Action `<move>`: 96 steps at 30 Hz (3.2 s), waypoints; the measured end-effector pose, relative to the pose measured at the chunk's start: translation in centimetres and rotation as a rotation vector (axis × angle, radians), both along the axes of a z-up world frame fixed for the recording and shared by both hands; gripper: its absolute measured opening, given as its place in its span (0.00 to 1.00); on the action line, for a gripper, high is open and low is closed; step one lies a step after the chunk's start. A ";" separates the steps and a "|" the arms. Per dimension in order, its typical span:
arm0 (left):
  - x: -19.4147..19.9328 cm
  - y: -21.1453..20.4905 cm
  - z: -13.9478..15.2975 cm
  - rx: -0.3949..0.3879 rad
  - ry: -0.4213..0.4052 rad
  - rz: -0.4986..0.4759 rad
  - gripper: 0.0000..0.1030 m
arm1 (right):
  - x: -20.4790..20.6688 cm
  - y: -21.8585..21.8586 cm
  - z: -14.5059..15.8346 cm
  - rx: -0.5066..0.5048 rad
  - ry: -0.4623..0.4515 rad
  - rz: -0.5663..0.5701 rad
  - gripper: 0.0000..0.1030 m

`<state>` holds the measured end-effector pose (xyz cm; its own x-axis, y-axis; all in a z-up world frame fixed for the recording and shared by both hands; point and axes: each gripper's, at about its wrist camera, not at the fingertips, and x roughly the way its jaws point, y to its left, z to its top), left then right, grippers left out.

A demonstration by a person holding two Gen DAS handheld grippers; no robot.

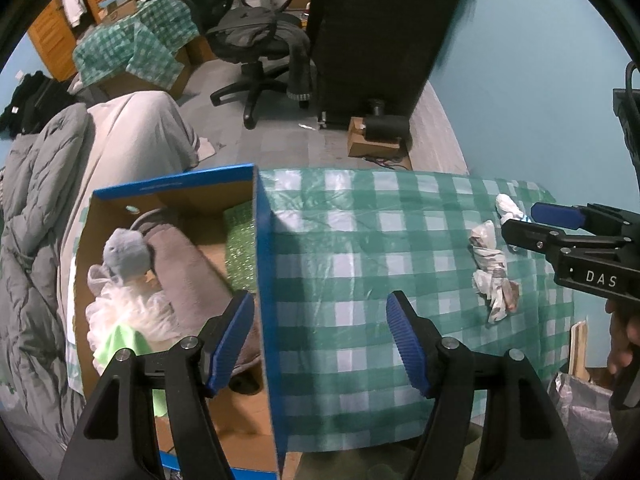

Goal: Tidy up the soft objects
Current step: 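Move both tools back over the table toward the white bundles, then grasp the blue-striped bundle with the right tool while the left tool grasps the plastic-wrapped bundle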

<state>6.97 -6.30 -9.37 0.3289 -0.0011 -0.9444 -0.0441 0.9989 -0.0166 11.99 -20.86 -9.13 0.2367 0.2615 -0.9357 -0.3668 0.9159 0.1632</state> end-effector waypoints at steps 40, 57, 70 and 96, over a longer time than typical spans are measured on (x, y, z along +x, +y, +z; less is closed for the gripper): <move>6.7 -12.9 -8.8 -0.004 0.169 -0.061 0.75 | 7.2 -13.8 -11.9 -0.144 0.140 -0.047 0.61; 7.2 -17.8 -10.2 -0.057 0.207 -0.080 0.79 | 5.8 -14.5 -14.2 -0.114 0.160 -0.040 0.40; 7.8 -21.7 -12.4 -0.118 0.242 -0.103 0.84 | 1.6 -17.5 -12.1 -0.093 0.136 -0.118 0.40; 6.3 -21.3 -14.2 -0.041 0.251 -0.184 0.37 | -0.5 -18.7 -10.9 -0.056 0.150 -0.159 0.40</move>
